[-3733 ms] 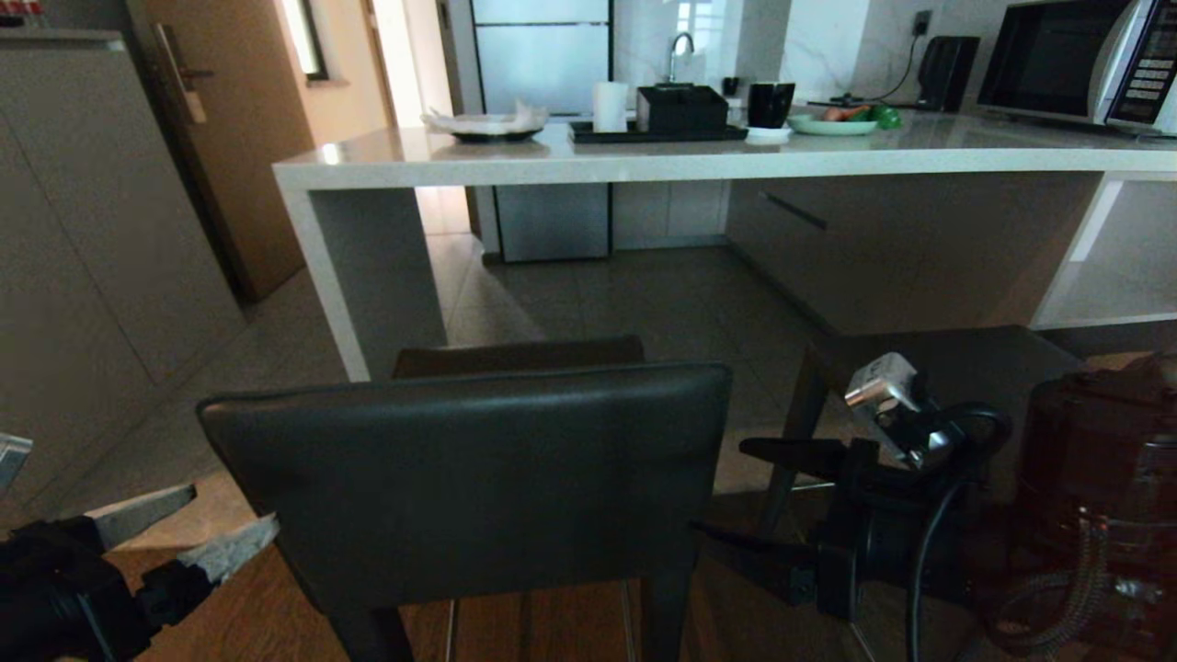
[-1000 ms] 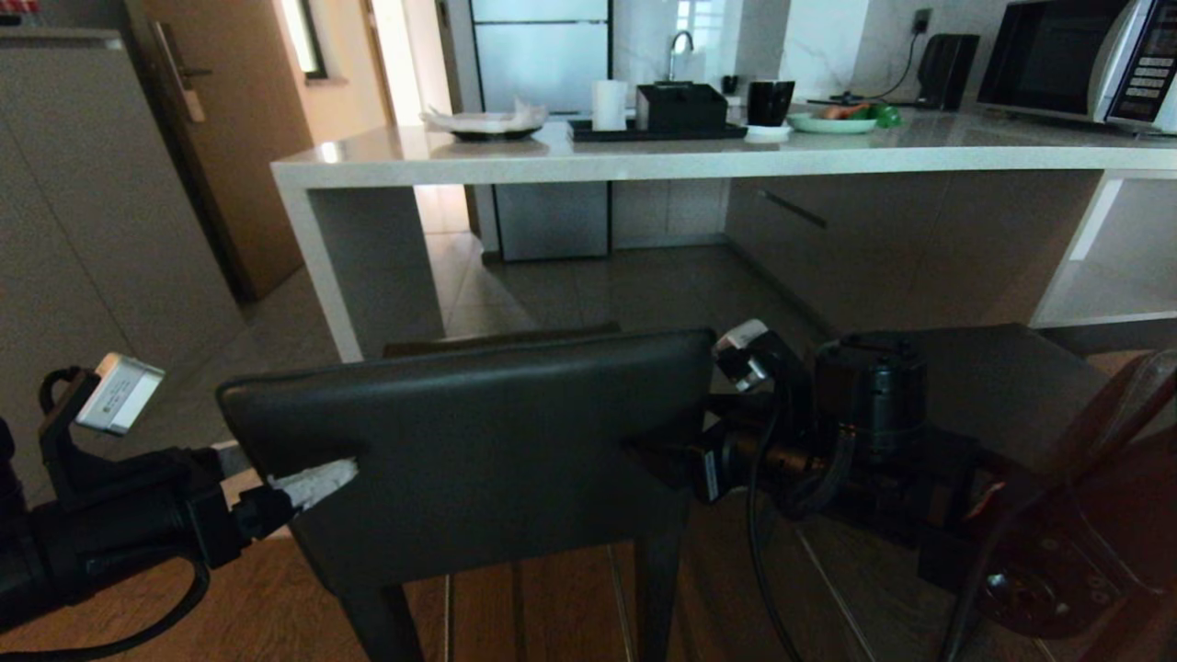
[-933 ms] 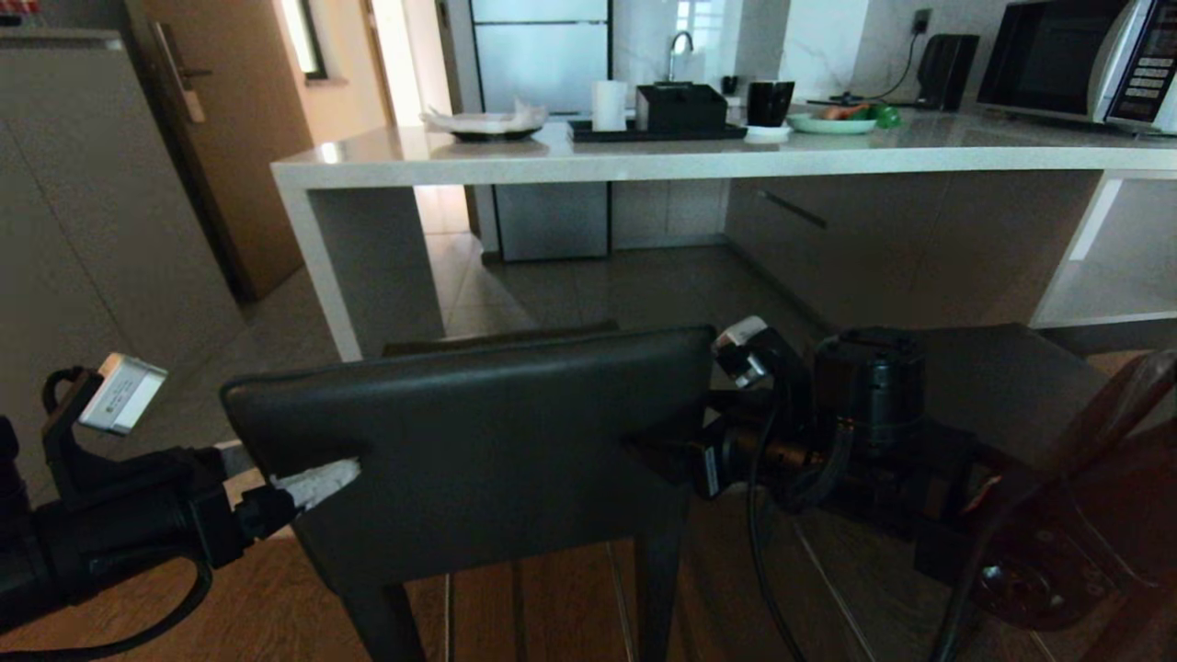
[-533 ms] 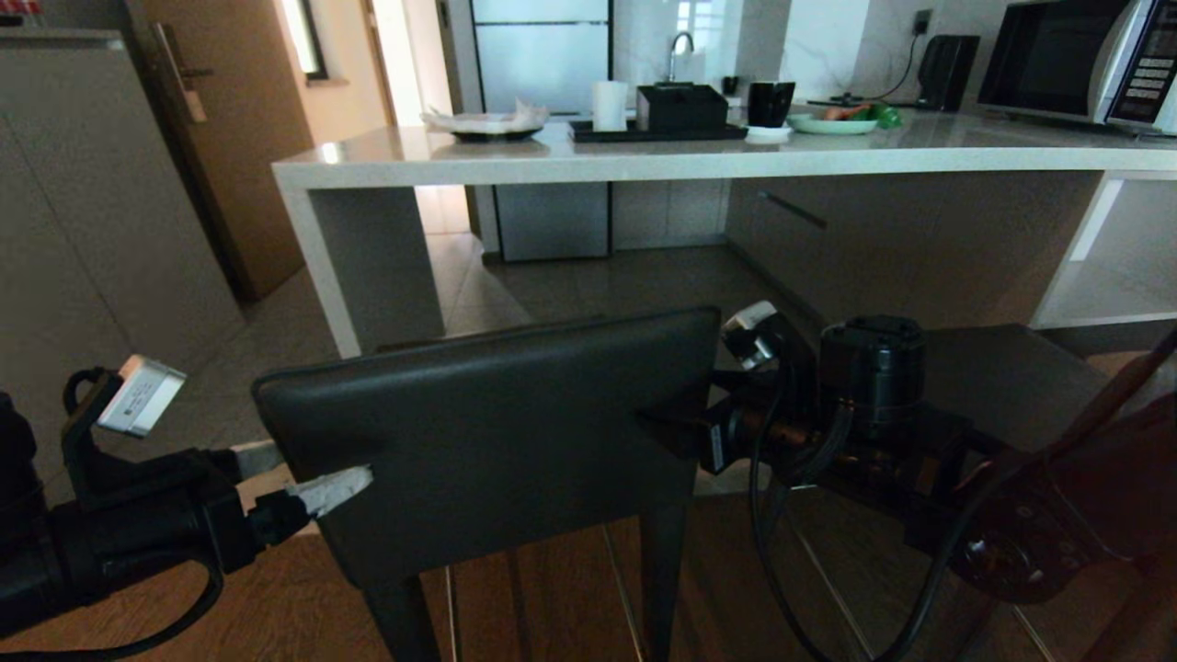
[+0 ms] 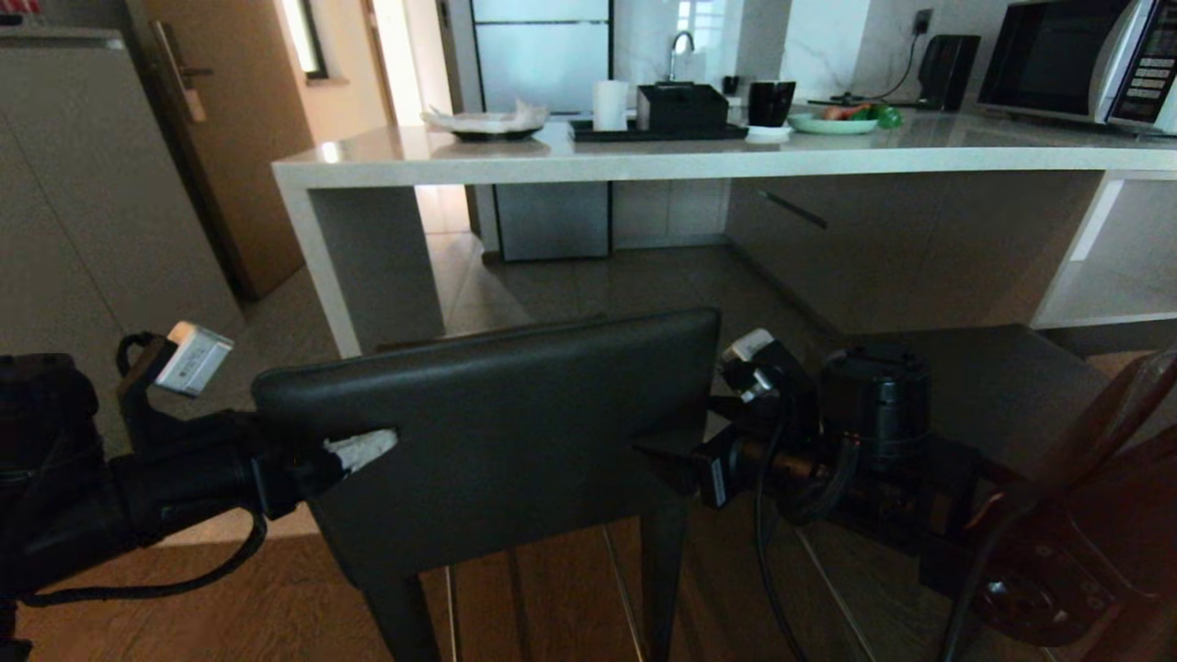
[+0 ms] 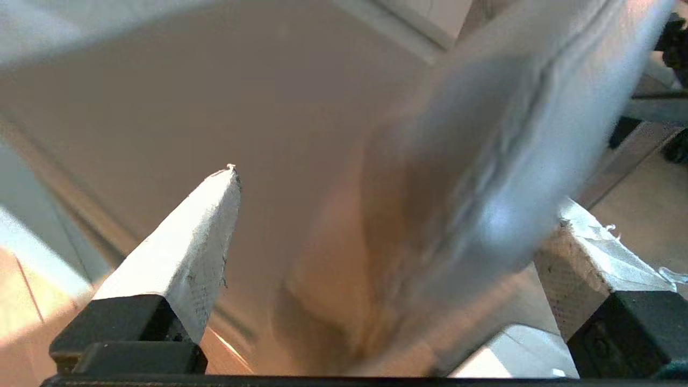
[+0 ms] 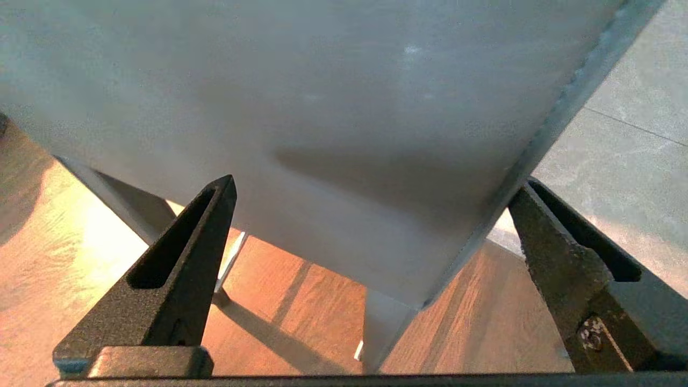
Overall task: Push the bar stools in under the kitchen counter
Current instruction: Push the gray chair back under the dining table
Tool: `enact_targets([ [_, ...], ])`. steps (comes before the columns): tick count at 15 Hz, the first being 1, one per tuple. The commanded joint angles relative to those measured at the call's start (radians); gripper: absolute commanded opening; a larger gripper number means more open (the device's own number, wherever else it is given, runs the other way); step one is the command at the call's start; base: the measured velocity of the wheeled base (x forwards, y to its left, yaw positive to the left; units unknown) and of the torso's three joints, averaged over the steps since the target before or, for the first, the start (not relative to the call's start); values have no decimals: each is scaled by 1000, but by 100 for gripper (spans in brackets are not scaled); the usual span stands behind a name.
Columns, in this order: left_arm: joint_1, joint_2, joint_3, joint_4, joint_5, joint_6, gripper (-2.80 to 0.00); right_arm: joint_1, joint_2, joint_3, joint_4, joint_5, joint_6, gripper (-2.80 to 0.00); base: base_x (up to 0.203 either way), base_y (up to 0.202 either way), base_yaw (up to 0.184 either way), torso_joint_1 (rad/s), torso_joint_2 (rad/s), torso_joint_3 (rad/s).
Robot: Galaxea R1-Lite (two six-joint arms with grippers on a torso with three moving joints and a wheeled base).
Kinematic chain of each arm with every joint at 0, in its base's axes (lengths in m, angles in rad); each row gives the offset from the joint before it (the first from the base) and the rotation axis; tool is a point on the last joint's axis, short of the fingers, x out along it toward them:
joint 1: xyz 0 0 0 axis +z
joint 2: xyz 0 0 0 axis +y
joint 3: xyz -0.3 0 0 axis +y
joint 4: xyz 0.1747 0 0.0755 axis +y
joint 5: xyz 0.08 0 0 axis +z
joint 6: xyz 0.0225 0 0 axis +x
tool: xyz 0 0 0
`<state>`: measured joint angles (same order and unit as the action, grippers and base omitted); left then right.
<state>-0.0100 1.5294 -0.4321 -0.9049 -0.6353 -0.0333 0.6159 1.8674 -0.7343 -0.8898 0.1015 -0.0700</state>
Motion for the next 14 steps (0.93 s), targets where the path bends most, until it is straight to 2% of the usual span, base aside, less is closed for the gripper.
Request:
enact_targets([
  [1, 0, 76, -20, -53, 13, 0, 0, 5, -7, 4, -6, 3, -1, 0, 0, 0, 0, 0, 0, 0],
  [10, -1, 163, -58, -69, 19, 4, 0, 31, 36, -22, -20, 3, -2, 0, 0, 0, 0, 0, 0, 0],
  [13, 8, 207, -94, -69, 19, 75, 0, 59, 54, -42, -29, 0, -1, 0, 0, 0, 0, 0, 0, 0],
  [14, 8, 216, -106, -69, 19, 81, 0, 67, 63, -48, -30, 0, 1, 0, 0, 0, 0, 0, 0, 0],
])
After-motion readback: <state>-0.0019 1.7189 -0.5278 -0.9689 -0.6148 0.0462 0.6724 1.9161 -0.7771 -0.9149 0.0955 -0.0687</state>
